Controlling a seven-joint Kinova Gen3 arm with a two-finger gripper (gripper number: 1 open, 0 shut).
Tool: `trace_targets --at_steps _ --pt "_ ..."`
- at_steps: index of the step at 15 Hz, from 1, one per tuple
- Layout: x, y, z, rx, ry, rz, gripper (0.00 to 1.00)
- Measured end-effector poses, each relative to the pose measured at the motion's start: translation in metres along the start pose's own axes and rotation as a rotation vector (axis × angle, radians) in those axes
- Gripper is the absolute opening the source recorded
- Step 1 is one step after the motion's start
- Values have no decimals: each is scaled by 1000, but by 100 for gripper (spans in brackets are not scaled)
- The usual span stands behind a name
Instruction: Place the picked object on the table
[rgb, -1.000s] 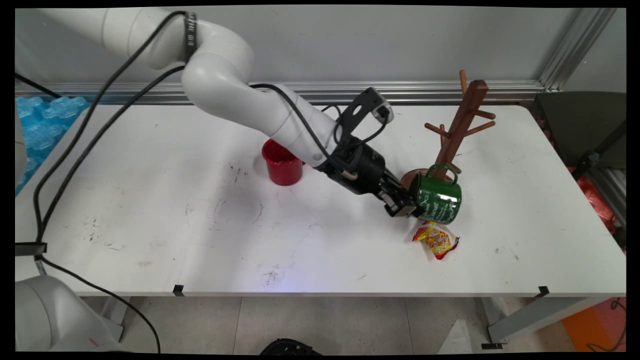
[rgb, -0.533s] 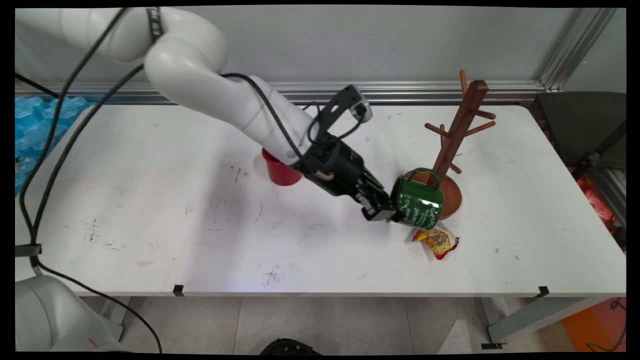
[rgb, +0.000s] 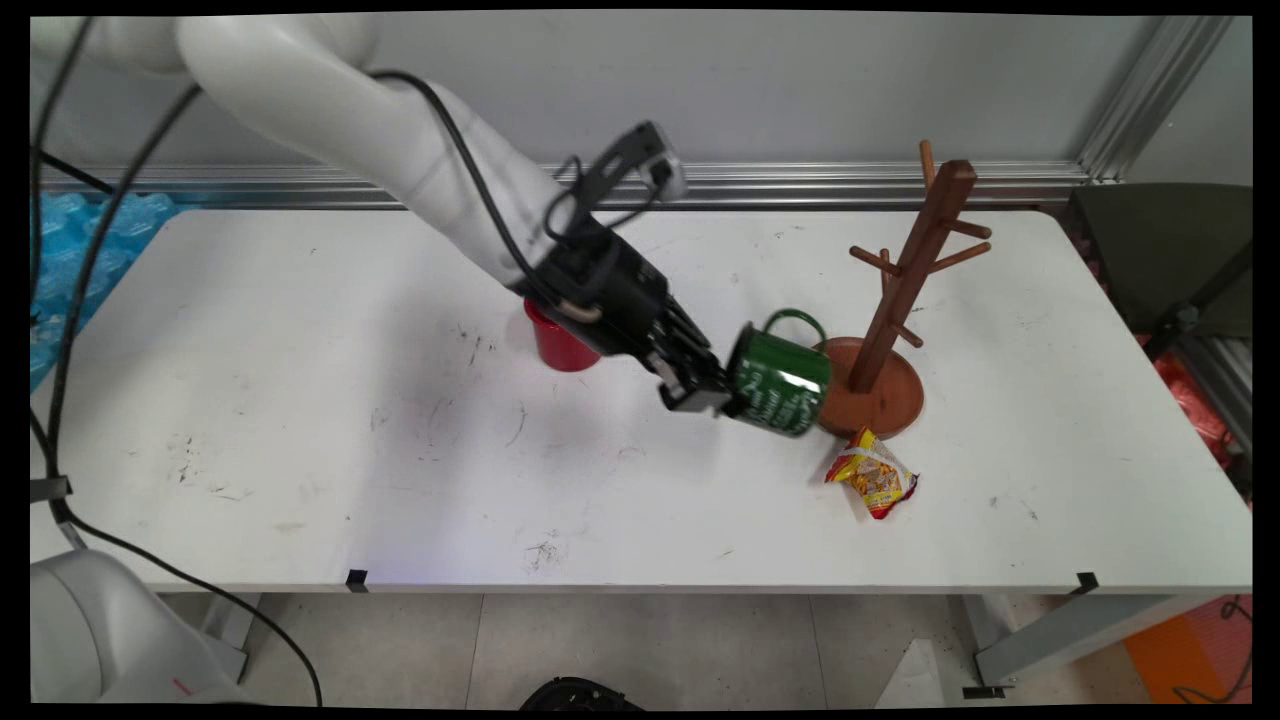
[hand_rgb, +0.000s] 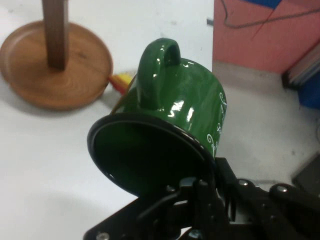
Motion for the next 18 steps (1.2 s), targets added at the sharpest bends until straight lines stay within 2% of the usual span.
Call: trace_targets --at_steps 8,13,18 --pt "0 3 -67 52 -144 65 0" --pt "-8 3 -98 97 -298 94 0" --pt "-8 -1 -106 149 -439 112 0"
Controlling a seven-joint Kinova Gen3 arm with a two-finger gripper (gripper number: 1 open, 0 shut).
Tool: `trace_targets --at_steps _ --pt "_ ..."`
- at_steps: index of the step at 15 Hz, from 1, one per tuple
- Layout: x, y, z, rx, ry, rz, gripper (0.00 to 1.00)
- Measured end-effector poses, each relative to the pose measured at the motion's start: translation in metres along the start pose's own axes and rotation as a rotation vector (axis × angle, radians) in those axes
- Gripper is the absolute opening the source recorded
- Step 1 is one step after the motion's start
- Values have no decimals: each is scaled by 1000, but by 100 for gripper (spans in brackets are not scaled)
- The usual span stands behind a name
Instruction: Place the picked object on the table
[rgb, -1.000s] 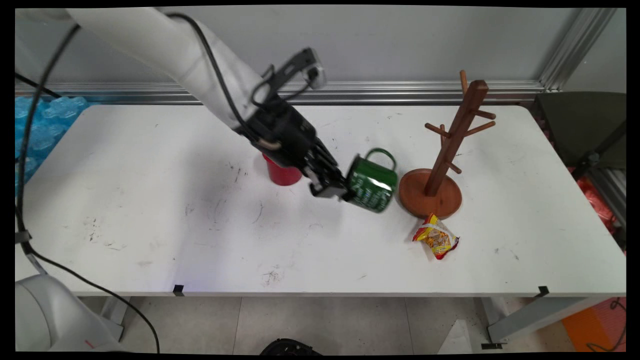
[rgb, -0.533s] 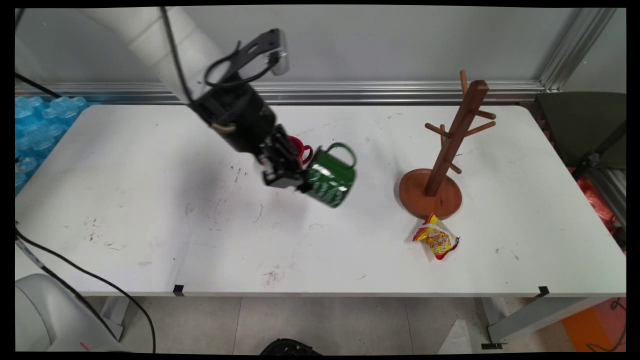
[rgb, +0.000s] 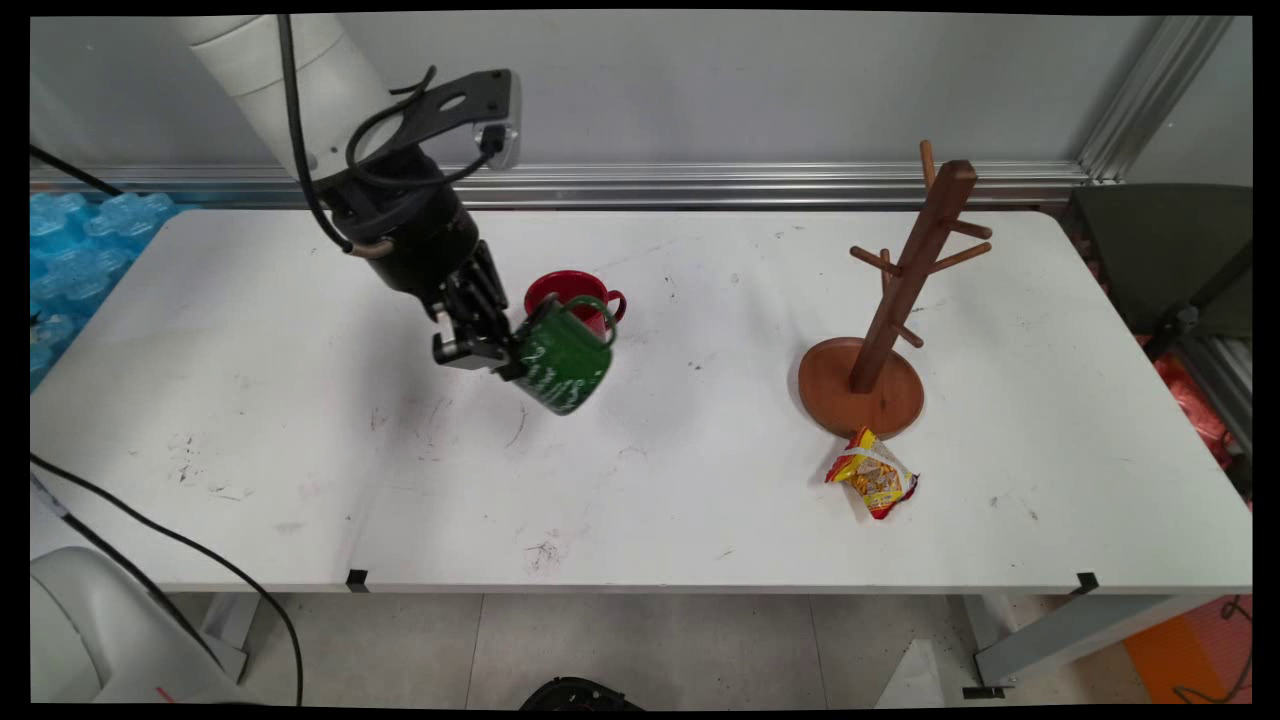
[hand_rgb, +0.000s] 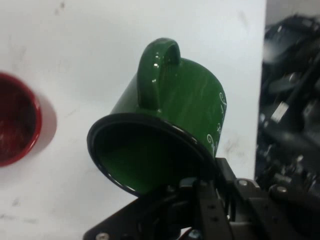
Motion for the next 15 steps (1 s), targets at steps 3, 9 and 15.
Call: trace_targets --at_steps 3,9,15 --pt "2 -1 5 24 -73 11 0" --pt "6 -1 28 54 -197 24 0" --pt "14 -4 57 88 -284 46 0"
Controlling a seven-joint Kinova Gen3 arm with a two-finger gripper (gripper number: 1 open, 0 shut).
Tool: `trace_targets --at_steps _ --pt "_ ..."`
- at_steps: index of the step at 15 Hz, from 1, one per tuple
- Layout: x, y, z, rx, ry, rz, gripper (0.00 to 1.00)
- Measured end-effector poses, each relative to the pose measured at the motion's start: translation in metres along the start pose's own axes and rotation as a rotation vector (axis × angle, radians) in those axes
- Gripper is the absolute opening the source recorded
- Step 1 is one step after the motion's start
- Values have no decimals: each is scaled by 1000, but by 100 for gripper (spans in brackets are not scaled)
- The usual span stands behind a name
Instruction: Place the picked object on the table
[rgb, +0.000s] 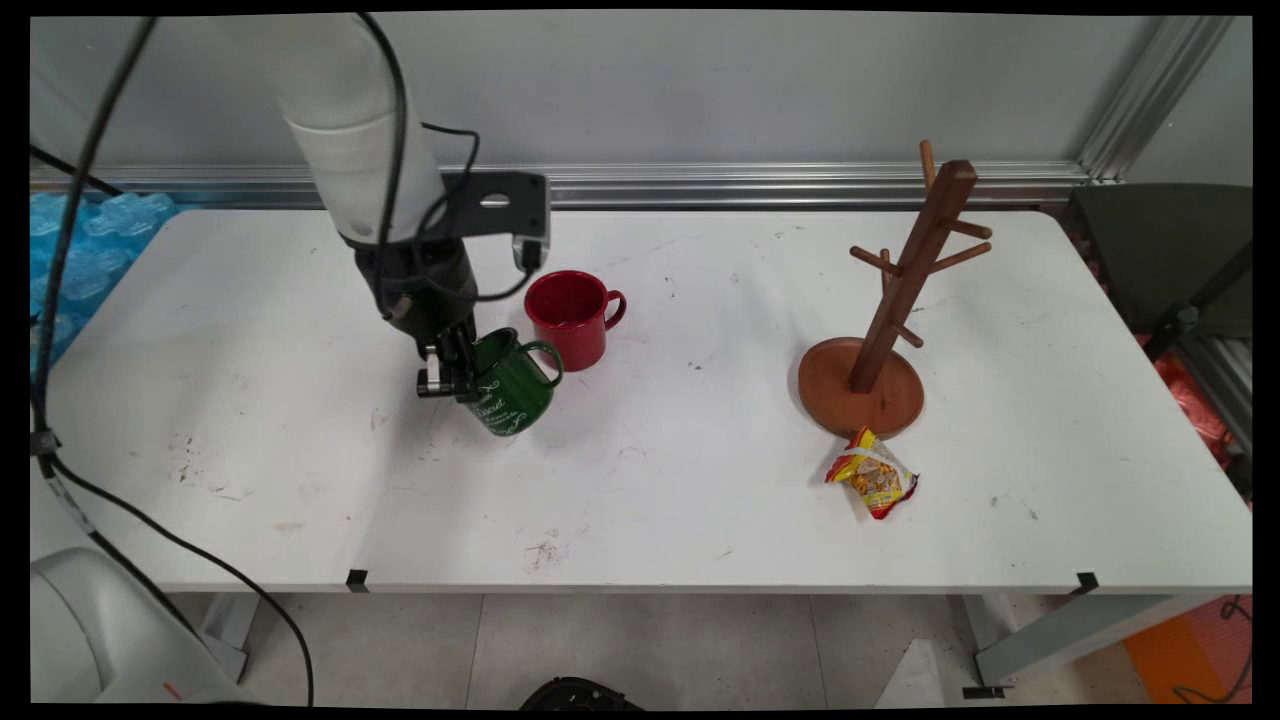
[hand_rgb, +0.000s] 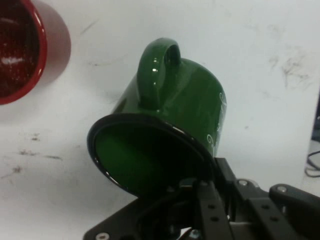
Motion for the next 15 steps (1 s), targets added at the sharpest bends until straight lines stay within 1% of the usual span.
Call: trace_targets --at_steps 4,8,12,15 --pt "11 -3 16 32 -42 25 0" --pt "20 -5 31 75 -85 44 0" --pt "30 -3 43 112 -116 46 0" --pt "37 -1 53 131 -131 30 0"
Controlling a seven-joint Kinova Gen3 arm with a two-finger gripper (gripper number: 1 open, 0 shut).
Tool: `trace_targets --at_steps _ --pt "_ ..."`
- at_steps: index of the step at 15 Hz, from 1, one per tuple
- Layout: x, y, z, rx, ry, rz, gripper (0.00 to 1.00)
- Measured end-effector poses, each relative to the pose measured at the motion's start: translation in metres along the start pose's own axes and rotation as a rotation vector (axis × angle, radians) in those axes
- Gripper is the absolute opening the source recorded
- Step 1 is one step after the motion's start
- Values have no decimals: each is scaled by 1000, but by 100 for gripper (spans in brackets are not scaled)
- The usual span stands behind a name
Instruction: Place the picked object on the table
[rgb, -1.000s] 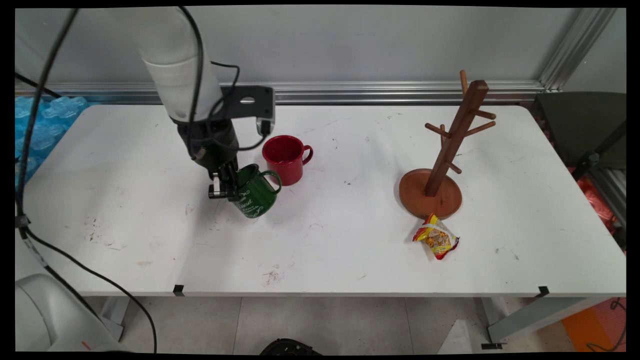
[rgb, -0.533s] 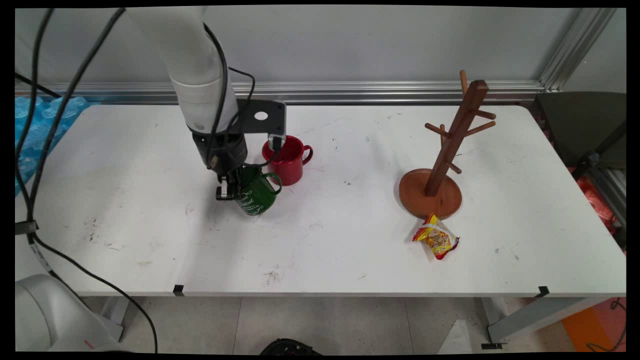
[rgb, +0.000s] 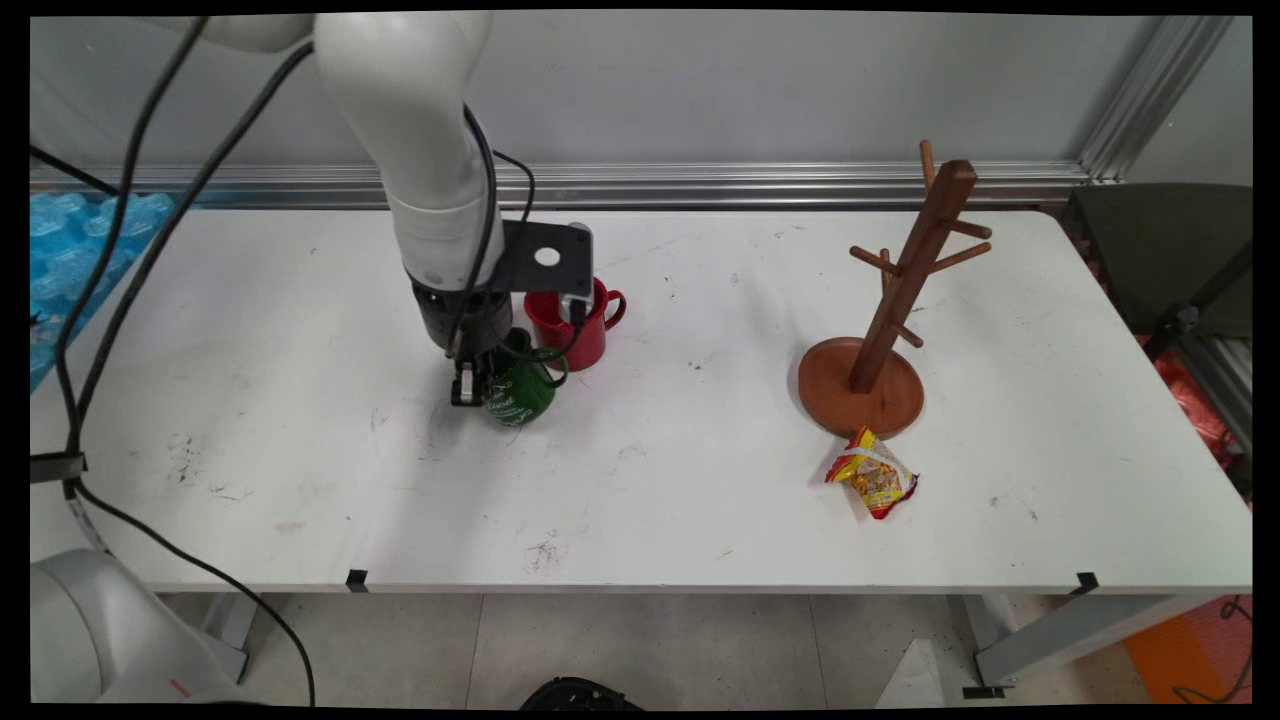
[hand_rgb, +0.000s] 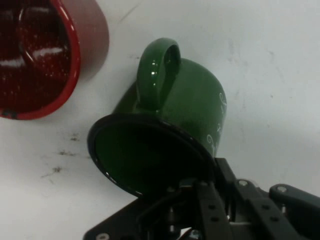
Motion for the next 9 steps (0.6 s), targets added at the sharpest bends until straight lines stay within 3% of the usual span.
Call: trace_targets --at_steps 5,6,9 --pt "12 7 13 13 -22 -30 0" --pt "15 9 15 14 -24 -34 100" --pt "21 13 20 13 -22 -53 100"
